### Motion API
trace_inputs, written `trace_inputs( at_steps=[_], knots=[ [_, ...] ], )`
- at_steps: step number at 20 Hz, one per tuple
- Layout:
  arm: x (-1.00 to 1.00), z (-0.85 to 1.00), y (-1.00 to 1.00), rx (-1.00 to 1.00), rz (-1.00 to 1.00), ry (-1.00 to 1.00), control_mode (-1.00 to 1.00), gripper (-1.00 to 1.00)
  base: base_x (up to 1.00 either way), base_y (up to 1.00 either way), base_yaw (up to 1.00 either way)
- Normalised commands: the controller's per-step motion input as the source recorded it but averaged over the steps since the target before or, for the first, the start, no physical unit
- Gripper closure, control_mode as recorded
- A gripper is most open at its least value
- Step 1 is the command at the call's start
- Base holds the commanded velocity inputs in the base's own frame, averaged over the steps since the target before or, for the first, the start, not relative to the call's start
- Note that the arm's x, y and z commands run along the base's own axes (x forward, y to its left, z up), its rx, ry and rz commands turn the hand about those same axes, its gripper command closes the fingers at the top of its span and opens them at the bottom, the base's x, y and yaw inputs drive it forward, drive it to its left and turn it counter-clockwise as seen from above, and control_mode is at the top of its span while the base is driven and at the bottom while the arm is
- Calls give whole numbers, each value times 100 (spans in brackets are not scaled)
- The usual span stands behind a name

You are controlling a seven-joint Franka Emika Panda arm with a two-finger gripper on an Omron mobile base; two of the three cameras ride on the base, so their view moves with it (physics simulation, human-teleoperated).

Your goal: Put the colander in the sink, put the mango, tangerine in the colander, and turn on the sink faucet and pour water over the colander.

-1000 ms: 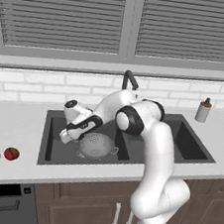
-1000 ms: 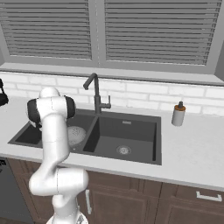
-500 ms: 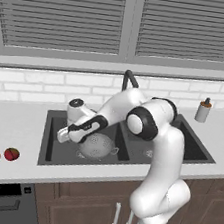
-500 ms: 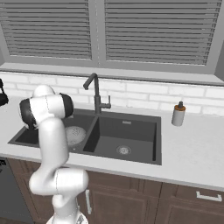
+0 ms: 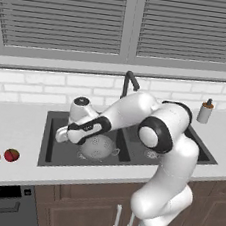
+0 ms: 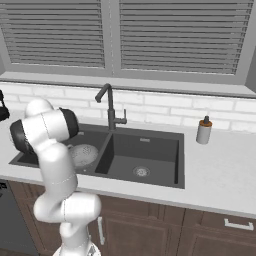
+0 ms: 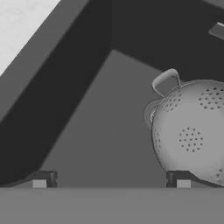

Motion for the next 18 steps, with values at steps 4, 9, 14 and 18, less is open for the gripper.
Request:
trace_inputs(
  at_steps=[4, 9, 14, 18],
  knots=[
    [-51, 34, 27, 1, 0, 8, -100, -100, 0, 0, 0],
    [-57, 18, 34, 0, 0, 0, -100, -100, 0, 0, 0],
    [-52, 10, 45, 1, -6, -4, -100, -100, 0, 0, 0],
    [-45, 13, 44, 9, -18, -2, -100, -100, 0, 0, 0]
  ],
)
